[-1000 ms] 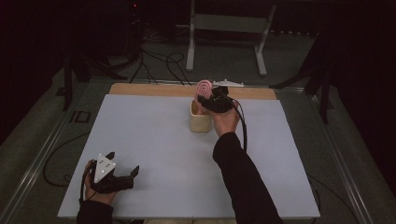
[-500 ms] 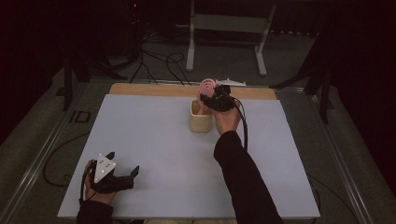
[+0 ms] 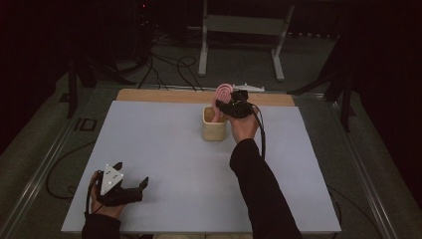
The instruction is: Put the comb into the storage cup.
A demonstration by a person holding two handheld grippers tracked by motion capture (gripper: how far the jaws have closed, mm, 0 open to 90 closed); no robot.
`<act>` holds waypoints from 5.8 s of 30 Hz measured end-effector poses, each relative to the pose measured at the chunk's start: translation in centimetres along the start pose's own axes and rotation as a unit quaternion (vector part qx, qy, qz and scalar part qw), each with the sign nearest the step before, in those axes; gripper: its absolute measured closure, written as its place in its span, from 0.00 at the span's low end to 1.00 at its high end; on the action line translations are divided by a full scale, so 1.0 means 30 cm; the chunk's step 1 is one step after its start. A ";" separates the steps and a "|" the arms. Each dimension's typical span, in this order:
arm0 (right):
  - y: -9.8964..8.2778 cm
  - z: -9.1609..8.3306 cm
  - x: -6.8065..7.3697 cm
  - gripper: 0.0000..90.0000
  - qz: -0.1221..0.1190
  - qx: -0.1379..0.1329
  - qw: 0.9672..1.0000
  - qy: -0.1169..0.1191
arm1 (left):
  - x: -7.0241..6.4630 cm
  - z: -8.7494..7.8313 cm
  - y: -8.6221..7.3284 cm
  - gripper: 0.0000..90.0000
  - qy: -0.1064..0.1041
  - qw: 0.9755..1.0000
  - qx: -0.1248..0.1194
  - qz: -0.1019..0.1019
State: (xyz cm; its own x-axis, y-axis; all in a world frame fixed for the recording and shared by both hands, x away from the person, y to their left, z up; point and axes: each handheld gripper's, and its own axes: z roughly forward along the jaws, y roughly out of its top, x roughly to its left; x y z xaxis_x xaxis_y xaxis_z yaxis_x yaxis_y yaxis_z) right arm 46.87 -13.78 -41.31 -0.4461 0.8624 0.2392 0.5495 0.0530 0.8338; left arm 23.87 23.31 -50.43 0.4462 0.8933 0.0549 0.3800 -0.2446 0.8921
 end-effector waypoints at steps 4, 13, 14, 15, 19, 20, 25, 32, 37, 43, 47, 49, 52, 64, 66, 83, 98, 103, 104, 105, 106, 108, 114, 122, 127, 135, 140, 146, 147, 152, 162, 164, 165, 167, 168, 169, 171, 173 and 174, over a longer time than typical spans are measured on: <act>0.000 0.000 -0.006 0.69 0.002 0.000 1.000 -0.004 | 0.000 0.000 0.000 0.00 0.000 1.000 0.000 0.000; 0.004 0.004 -0.025 0.68 0.010 0.001 1.000 -0.007 | 0.000 0.000 0.000 0.00 0.000 1.000 0.000 0.000; 0.004 0.004 -0.026 0.68 0.011 0.001 1.000 -0.008 | 0.000 0.000 0.000 0.00 0.000 1.000 0.000 0.000; 0.004 0.004 -0.026 0.68 0.011 0.001 1.000 -0.008 | 0.000 0.000 0.000 0.00 0.000 1.000 0.000 0.000; 0.005 0.007 -0.030 0.68 0.011 0.000 1.000 -0.008 | -0.001 0.001 0.000 0.00 0.000 1.000 0.001 0.000; 0.007 0.010 -0.031 0.67 0.010 0.000 1.000 -0.011 | -0.001 0.000 0.000 0.00 0.000 1.000 0.000 0.001; 0.015 0.015 -0.027 0.67 0.005 0.002 1.000 -0.016 | 0.002 0.000 0.000 0.00 0.000 1.000 0.000 0.000; 0.031 0.019 -0.024 0.66 -0.003 0.002 1.000 -0.023 | 0.001 -0.001 0.000 0.00 0.000 1.000 0.000 0.000; 0.036 0.008 -0.027 0.63 -0.005 -0.004 1.000 -0.024 | 0.002 -0.002 0.000 0.00 0.000 1.000 -0.001 0.000; 0.033 -0.011 -0.015 0.59 -0.028 -0.002 0.999 -0.030 | 0.001 0.000 0.002 0.00 0.000 1.000 0.000 0.001; 0.037 -0.023 -0.009 0.56 -0.033 -0.005 0.999 -0.021 | -0.001 0.000 0.003 0.00 -0.001 1.000 -0.001 0.000; 0.035 -0.031 -0.007 0.52 -0.032 -0.006 0.999 -0.020 | 0.001 0.000 0.003 0.00 -0.002 1.000 -0.002 0.000; 0.030 -0.038 -0.004 0.44 -0.033 -0.006 0.999 -0.018 | 0.001 0.000 0.004 0.00 -0.002 1.000 -0.002 0.000; -0.004 -0.055 -0.013 0.23 -0.022 -0.004 0.999 -0.023 | -0.001 0.002 0.007 0.00 -0.004 1.000 -0.004 0.002; -0.009 -0.057 -0.014 0.21 -0.024 -0.002 0.999 -0.024 | -0.001 0.003 0.007 0.00 -0.004 1.000 -0.003 0.003; -0.042 -0.081 -0.008 0.10 -0.059 0.024 0.998 -0.020 | 0.000 0.003 0.007 0.00 -0.004 1.000 -0.005 0.001; -0.094 -0.151 -0.058 0.10 -0.056 0.023 0.998 -0.018 | -0.004 0.006 0.006 0.00 -0.004 1.000 -0.002 0.004; -0.109 -0.165 -0.060 0.10 -0.056 0.021 0.998 -0.014 | -0.003 0.005 0.006 0.00 -0.004 1.000 -0.002 0.004; -0.113 -0.167 -0.060 0.10 -0.057 0.021 0.998 -0.014 | -0.003 0.005 0.006 0.00 -0.004 1.000 -0.002 0.004; -0.113 -0.167 -0.060 0.10 -0.057 0.021 0.998 -0.014 | -0.003 0.005 0.006 0.00 -0.004 1.000 -0.002 0.004; -0.125 -0.169 -0.059 0.10 -0.061 0.024 0.998 -0.013 | -0.003 0.005 0.006 0.00 -0.003 1.000 -0.003 0.004; -0.139 -0.171 -0.060 0.10 -0.061 0.027 0.998 -0.014 | -0.003 0.005 0.006 0.00 -0.003 1.000 -0.003 0.004; -0.180 -0.181 -0.077 0.10 -0.057 0.033 0.998 -0.014 | -0.004 0.006 0.006 0.00 -0.003 1.000 -0.002 0.004; -0.226 -0.205 -0.090 0.10 -0.053 0.032 0.998 -0.011 | -0.006 0.007 0.006 0.00 -0.003 1.000 -0.001 0.004; -0.249 -0.215 -0.095 0.10 -0.050 0.032 0.998 -0.009 | -0.006 0.007 0.006 0.00 -0.003 1.000 0.000 0.004; -0.277 -0.237 -0.094 0.10 -0.039 0.029 0.999 0.007 | -0.005 0.006 0.005 0.00 -0.003 1.000 -0.001 0.004; -0.283 -0.258 -0.091 0.10 -0.040 0.024 0.999 0.012 | -0.005 0.005 0.005 0.00 -0.002 1.000 -0.002 0.004; -0.293 -0.282 -0.099 0.10 -0.042 0.017 0.999 0.012 | -0.004 0.005 0.005 0.00 -0.001 1.000 -0.002 0.003; -0.293 -0.282 -0.099 0.10 -0.042 0.017 0.999 0.012 | -0.004 0.005 0.005 0.00 -0.001 1.000 -0.002 0.003; -0.297 -0.314 -0.114 0.10 -0.041 0.005 0.999 0.008 | -0.004 0.006 0.005 0.00 -0.001 1.000 -0.001 0.003; -0.339 -0.362 -0.133 0.10 -0.068 -0.011 0.998 -0.007 | -0.006 0.006 0.004 0.00 -0.002 1.000 -0.001 0.004; -0.347 -0.370 -0.136 0.10 -0.069 -0.016 0.997 -0.005 | -0.007 0.008 0.003 0.00 -0.001 1.000 -0.001 0.004; -0.347 -0.370 -0.136 0.10 -0.069 -0.016 0.997 -0.005 | -0.007 0.008 0.003 0.00 -0.001 1.000 -0.001 0.004; -0.358 -0.378 -0.133 0.10 -0.078 -0.015 0.997 -0.011 | -0.007 0.007 0.003 0.00 -0.001 1.000 -0.001 0.004; -0.361 -0.380 -0.132 0.10 -0.082 -0.018 0.996 -0.011 | -0.007 0.007 0.003 0.00 -0.001 1.000 -0.001 0.005; -0.366 -0.385 -0.128 0.10 -0.085 -0.021 0.996 -0.012 | -0.007 0.007 0.003 0.00 0.000 1.000 -0.001 0.004; -0.372 -0.389 -0.125 0.10 -0.091 -0.024 0.995 -0.013 | -0.006 0.007 0.003 0.00 0.000 1.000 -0.001 0.004; -0.388 -0.399 -0.118 0.10 -0.104 -0.027 0.994 -0.015 | -0.006 0.006 0.003 0.00 0.000 1.000 0.000 0.004; -0.393 -0.402 -0.115 0.10 -0.105 -0.026 0.994 -0.015 | -0.006 0.006 0.003 0.00 0.000 1.000 -0.001 0.004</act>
State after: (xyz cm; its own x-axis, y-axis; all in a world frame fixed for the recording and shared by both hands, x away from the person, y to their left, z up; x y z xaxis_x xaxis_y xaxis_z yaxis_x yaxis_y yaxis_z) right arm 33.41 -23.47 -45.97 -0.5256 0.8497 0.0418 0.4081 0.2087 0.8888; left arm 23.98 23.05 -50.45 0.4493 0.8912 0.0625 0.3751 -0.2517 0.8921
